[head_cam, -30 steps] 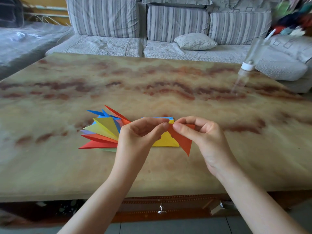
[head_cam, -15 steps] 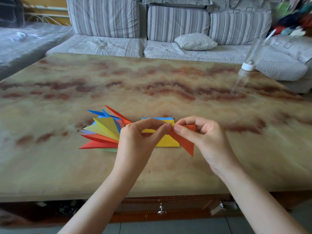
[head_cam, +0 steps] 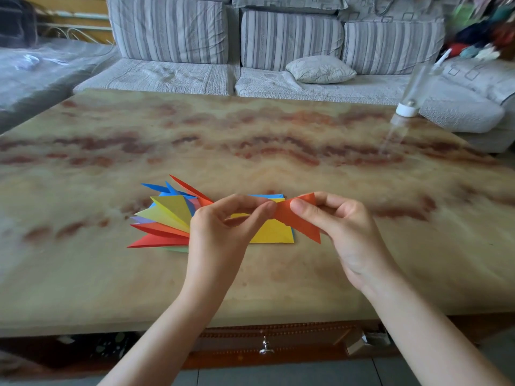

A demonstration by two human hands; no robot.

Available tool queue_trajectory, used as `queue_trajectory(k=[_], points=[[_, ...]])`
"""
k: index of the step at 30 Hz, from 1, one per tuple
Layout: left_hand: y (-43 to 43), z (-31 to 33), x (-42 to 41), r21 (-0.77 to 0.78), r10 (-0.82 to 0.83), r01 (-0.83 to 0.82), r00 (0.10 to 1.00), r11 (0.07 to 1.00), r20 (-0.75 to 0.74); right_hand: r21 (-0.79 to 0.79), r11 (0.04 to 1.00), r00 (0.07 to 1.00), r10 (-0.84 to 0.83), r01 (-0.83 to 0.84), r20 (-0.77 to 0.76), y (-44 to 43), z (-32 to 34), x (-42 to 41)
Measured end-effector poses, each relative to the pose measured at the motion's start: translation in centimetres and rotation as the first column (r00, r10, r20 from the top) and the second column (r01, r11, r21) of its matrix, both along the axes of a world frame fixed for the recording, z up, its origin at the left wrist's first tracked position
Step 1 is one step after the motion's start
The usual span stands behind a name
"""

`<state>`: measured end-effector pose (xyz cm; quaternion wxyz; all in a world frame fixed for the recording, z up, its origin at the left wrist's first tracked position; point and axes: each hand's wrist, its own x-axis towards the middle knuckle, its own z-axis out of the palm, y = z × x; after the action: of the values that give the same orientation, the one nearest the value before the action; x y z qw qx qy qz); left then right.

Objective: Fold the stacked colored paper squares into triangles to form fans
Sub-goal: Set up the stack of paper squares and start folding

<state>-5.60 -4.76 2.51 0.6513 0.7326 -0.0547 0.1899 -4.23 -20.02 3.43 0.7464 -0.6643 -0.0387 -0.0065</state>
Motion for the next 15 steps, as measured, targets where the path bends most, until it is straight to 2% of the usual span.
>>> queue_trajectory(k=[15], points=[[0.15,0.04,0.07,-0.022,-0.017,0.016,1.000,1.000,-0.017,-0.002,1.000,1.000,-0.016,0.016,0.010,-0.04,0.22,-0.08]])
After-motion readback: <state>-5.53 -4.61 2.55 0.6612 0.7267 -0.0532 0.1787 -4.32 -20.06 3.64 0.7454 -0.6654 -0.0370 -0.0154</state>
